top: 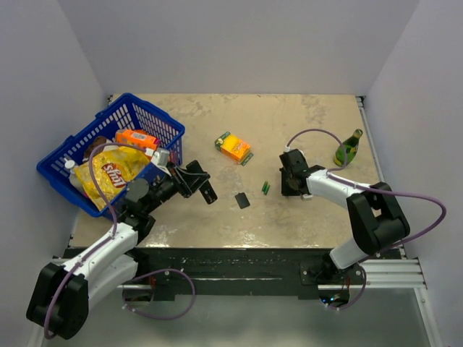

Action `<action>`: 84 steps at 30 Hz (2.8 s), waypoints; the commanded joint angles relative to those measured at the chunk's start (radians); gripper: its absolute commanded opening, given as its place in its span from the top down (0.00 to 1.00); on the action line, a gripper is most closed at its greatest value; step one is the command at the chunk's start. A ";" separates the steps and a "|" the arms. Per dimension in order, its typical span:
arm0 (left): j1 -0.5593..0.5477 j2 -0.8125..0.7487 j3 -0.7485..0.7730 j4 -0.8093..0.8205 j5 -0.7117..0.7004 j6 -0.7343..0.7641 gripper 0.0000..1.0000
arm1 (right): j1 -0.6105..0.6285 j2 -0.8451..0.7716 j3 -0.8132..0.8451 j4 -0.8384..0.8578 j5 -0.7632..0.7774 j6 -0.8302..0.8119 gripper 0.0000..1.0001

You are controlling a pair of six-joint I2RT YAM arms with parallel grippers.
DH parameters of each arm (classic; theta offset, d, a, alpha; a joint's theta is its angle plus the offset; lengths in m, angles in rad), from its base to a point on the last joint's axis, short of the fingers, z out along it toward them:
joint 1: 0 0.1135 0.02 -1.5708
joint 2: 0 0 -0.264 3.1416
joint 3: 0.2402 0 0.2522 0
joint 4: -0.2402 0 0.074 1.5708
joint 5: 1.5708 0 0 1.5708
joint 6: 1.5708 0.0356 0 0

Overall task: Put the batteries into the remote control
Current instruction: Pick up the battery from the center of the board, then load the battery into the remote control.

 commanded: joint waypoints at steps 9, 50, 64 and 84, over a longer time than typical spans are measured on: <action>0.020 0.065 -0.043 0.204 0.008 -0.151 1.00 | 0.028 -0.153 0.033 -0.056 -0.084 -0.077 1.00; 0.018 0.200 -0.067 0.359 -0.043 -0.312 1.00 | 0.596 -0.054 0.467 -0.178 -0.205 -0.131 1.00; 0.018 0.205 -0.082 0.393 -0.014 -0.359 1.00 | 0.596 0.008 0.526 -0.217 -0.159 -0.134 1.00; 0.009 0.232 -0.076 0.402 -0.015 -0.510 1.00 | 0.596 0.049 0.582 -0.231 -0.128 -0.168 1.00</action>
